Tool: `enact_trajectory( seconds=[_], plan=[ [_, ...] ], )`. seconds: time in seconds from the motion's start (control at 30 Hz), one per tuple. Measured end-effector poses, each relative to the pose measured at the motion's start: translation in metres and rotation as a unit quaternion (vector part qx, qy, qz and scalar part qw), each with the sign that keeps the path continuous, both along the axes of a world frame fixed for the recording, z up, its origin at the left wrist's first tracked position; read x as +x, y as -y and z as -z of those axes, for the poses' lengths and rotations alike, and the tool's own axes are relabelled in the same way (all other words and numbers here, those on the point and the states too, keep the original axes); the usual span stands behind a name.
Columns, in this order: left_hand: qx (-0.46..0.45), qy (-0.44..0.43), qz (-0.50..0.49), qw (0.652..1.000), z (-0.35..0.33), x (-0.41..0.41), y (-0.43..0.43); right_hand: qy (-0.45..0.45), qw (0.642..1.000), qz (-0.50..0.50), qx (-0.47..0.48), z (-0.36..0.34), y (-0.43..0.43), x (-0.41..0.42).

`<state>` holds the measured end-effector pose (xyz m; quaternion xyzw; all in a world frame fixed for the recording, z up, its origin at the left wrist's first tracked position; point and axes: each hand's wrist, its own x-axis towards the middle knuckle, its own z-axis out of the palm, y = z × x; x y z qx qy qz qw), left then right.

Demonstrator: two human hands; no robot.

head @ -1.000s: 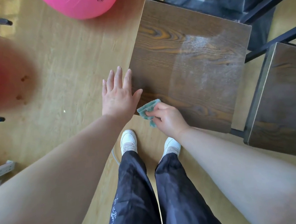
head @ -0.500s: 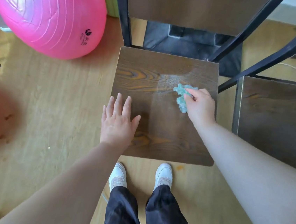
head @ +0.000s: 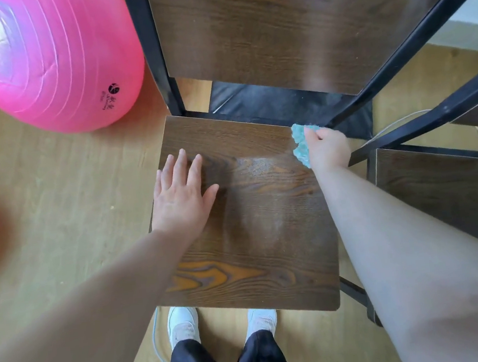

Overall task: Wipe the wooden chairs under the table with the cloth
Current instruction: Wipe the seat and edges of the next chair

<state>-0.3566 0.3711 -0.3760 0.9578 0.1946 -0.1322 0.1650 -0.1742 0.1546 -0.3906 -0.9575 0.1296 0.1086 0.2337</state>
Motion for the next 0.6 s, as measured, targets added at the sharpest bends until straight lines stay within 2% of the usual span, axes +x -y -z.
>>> enact_trajectory(
  seconds=[0.17,0.43,0.6],
  plan=[
    [-0.003,-0.009,-0.003,1.0,0.003,-0.005,-0.005,0.005,1.0,0.015,0.016,-0.002,-0.01,-0.005],
    [-0.005,-0.012,-0.019,1.0,0.004,-0.034,-0.015,-0.007,0.991,-0.119,0.054,0.001,-0.025,-0.042],
    [-0.006,-0.013,-0.027,1.0,0.0,-0.054,-0.019,-0.027,0.983,-0.167,0.07,0.001,-0.044,-0.074]
  ],
)
